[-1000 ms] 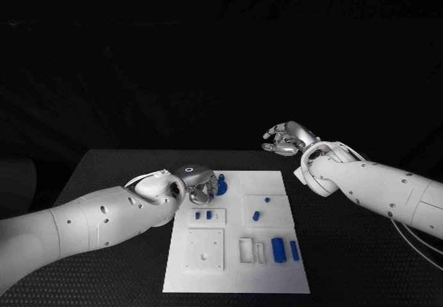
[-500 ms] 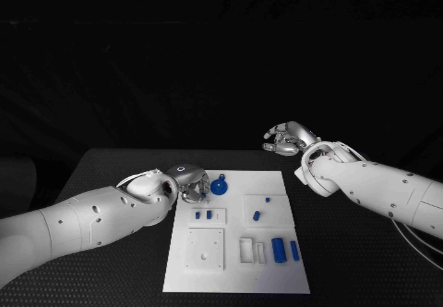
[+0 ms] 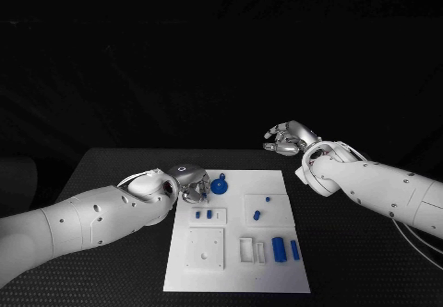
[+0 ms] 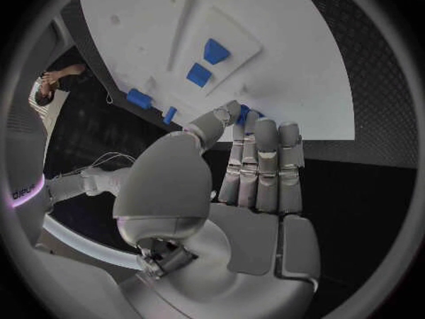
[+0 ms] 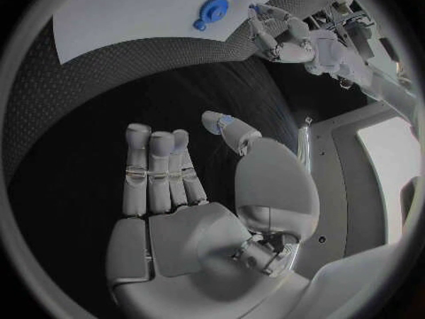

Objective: Assemble the parts on the task board

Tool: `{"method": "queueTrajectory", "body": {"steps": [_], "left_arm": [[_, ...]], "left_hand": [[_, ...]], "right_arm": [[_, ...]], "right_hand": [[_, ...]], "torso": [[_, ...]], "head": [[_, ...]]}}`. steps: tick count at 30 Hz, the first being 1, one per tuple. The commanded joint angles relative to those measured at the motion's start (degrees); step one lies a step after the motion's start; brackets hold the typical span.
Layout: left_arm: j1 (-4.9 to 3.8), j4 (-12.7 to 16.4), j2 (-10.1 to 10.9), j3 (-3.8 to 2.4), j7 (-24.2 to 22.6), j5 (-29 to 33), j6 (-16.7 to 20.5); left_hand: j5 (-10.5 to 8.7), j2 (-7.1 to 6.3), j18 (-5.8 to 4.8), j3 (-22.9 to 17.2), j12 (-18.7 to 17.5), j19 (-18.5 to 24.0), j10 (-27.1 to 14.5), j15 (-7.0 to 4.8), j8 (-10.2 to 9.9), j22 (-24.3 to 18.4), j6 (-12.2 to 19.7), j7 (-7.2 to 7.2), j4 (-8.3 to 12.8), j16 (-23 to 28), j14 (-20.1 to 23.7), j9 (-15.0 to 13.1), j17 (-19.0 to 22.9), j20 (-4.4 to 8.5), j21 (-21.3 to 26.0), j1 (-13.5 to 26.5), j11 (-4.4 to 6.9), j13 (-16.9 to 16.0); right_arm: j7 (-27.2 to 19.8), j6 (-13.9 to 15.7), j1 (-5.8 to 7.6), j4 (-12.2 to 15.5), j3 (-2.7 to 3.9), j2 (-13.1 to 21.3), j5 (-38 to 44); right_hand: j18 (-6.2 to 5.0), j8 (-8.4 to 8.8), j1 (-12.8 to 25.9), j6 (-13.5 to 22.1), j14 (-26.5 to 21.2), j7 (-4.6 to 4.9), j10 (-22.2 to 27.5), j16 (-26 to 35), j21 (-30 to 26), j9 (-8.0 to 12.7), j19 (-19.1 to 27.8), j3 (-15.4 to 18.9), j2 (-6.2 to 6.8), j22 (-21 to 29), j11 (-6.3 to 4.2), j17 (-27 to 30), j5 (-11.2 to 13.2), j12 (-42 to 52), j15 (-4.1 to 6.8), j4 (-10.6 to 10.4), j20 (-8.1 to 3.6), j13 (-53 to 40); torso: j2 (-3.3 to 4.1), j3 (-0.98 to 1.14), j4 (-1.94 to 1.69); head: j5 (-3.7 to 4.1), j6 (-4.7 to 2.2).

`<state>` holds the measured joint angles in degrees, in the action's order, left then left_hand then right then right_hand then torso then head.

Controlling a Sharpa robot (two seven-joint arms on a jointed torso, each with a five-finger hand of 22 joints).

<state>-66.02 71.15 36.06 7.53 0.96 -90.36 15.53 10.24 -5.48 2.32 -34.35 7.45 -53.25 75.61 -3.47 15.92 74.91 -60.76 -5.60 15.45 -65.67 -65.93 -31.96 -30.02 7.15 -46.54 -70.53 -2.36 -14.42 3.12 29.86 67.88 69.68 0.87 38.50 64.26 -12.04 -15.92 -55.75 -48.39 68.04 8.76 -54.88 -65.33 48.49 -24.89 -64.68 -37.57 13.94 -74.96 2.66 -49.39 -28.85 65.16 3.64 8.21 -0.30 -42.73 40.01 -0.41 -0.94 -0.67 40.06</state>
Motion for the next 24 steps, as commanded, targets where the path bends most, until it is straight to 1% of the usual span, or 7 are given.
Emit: {"method": "queueTrajectory", "body": {"steps": [1, 12, 17, 24], "left_arm": [[0.05, 0.19, -0.12, 0.0, -0.05, 0.52, -1.1], [0.43, 0.1, -0.41, 0.04, -0.11, 0.64, -1.52], [0.58, -0.22, -0.47, 0.07, -0.09, 0.65, -1.73], [0.88, -0.38, -0.8, 0.12, -0.12, 0.72, -2.06]], "left_hand": [[0.19, 0.47, 0.98, -0.32, 0.01, -0.18, 0.4, -0.35, 0.22, 0.84, -0.37, 0.03, -0.02, 0.38, -0.1, -0.04, -0.06, 1.98, -0.2, -0.08, -0.07, -0.6], [0.17, 0.51, 0.95, -0.35, -0.05, -0.16, 0.42, -0.34, 0.2, 0.84, -0.36, 0.02, -0.04, 0.43, -0.11, 0.0, -0.06, 1.98, -0.15, -0.07, -0.08, -0.6], [0.17, 0.52, 0.94, -0.37, -0.08, -0.14, 0.43, -0.34, 0.18, 0.84, -0.35, 0.01, -0.04, 0.45, -0.11, 0.02, -0.06, 1.99, -0.13, -0.07, -0.08, -0.6], [0.16, 0.55, 0.93, -0.39, -0.13, -0.13, 0.43, -0.33, 0.16, 0.85, -0.33, 0.0, -0.05, 0.48, -0.11, 0.05, -0.06, 1.99, -0.1, -0.06, -0.09, -0.6]], "right_arm": [[-0.48, -0.59, -0.02, 0.02, 0.03, -0.04, 0.09], [-0.47, -0.58, -0.02, 0.04, 0.03, -0.06, 0.11], [-0.48, -0.58, -0.02, 0.05, 0.03, -0.06, 0.12], [-0.5, -0.58, -0.02, 0.03, 0.03, -0.06, 0.12]], "right_hand": [[-2.96, -0.25, -0.15, 0.18, -0.34, 0.4, 0.33, -0.33, -0.25, -0.09, -0.36, 0.08, -0.5, -1.08, 0.0, 0.08, -0.27, 0.32, -0.02, 0.08, -0.05, 0.08], [-2.96, -0.25, -0.15, 0.18, -0.34, 0.41, 0.33, -0.34, -0.25, -0.09, -0.36, 0.08, -0.51, -1.08, 0.0, 0.1, -0.28, 0.34, -0.02, 0.08, -0.05, 0.12], [-2.96, -0.25, -0.15, 0.18, -0.34, 0.41, 0.34, -0.35, -0.25, -0.09, -0.36, 0.07, -0.52, -1.08, 0.0, 0.11, -0.28, 0.35, -0.02, 0.09, -0.05, 0.13], [-2.96, -0.25, -0.15, 0.18, -0.34, 0.41, 0.34, -0.36, -0.26, -0.09, -0.37, 0.08, -0.52, -1.08, 0.0, 0.12, -0.28, 0.36, -0.02, 0.09, -0.04, 0.16]], "torso": [[0.01, 0.05, 0.02], [0.0, 0.02, -0.02], [0.0, 0.04, -0.03], [0.02, 0.02, 0.03]], "head": [[-0.04, 0.04], [-0.07, 0.11], [-0.07, 0.05], [-0.1, 0.09]]}}
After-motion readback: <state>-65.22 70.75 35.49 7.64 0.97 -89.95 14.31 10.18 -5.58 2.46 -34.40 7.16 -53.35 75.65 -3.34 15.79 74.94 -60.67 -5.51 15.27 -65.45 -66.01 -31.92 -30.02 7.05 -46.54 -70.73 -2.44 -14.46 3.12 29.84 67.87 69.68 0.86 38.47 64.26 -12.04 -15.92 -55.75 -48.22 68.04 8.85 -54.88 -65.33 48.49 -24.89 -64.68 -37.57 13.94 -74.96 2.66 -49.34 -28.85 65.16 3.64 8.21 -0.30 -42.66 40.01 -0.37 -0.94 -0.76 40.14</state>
